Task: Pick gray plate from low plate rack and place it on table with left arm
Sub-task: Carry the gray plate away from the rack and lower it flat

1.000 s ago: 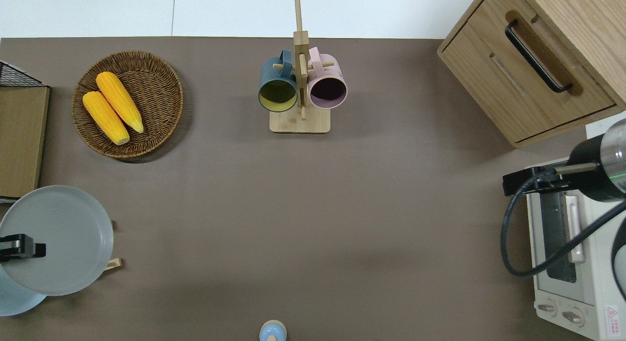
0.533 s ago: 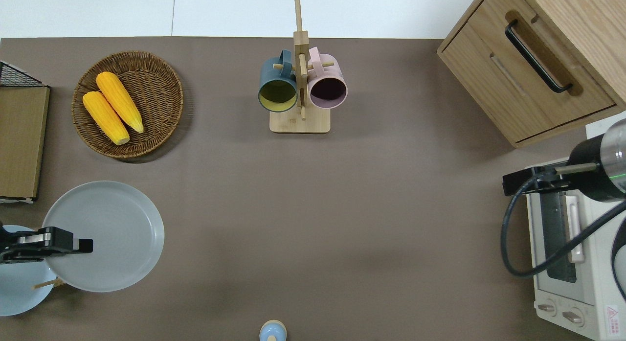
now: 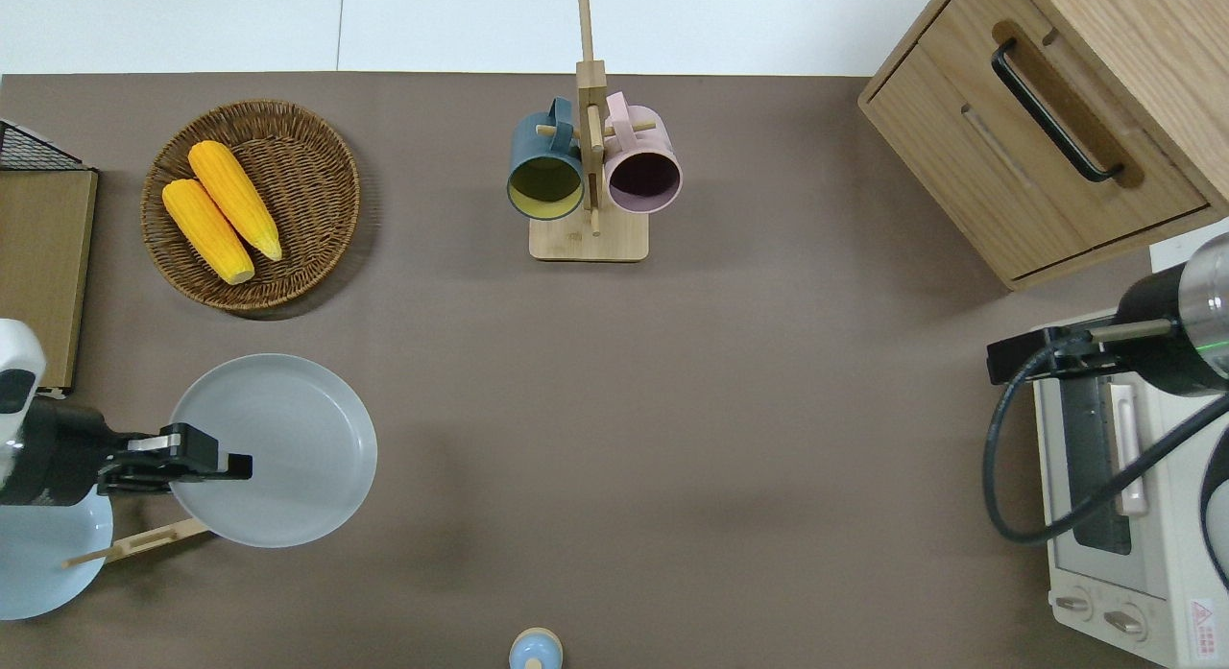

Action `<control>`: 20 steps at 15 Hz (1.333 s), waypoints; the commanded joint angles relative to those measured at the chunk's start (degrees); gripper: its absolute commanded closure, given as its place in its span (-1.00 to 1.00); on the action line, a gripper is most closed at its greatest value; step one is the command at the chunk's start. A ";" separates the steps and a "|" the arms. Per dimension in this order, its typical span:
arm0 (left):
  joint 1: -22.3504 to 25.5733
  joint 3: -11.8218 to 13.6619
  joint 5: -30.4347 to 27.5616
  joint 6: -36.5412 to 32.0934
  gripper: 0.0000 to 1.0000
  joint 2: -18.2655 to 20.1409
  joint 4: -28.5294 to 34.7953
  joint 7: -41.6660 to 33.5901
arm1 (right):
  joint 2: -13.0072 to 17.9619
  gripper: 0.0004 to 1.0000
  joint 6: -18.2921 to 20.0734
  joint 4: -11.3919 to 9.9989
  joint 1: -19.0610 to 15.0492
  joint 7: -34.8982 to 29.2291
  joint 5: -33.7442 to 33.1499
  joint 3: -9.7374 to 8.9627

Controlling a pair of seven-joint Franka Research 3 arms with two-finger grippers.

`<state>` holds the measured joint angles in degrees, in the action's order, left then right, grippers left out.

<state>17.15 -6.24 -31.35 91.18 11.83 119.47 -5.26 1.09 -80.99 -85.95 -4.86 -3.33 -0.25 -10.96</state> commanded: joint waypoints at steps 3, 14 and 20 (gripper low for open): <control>-3.44 0.44 -3.19 7.60 1.00 1.09 7.43 -1.68 | 0.14 -0.97 0.83 0.35 -0.41 -0.01 0.43 -0.38; -6.69 0.44 -3.37 20.52 1.00 -1.28 18.95 -13.35 | 0.14 -0.98 0.83 0.35 -0.41 -0.01 0.43 -0.29; -7.56 0.44 -3.37 26.67 1.00 -3.48 22.55 -18.46 | 0.14 -0.97 0.83 0.35 -0.41 -0.01 0.43 -0.29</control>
<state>10.98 -6.30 -33.48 114.32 8.83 139.66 -20.45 1.09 -80.99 -85.95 -4.86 -3.33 -0.25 -10.96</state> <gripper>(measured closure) 0.921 0.009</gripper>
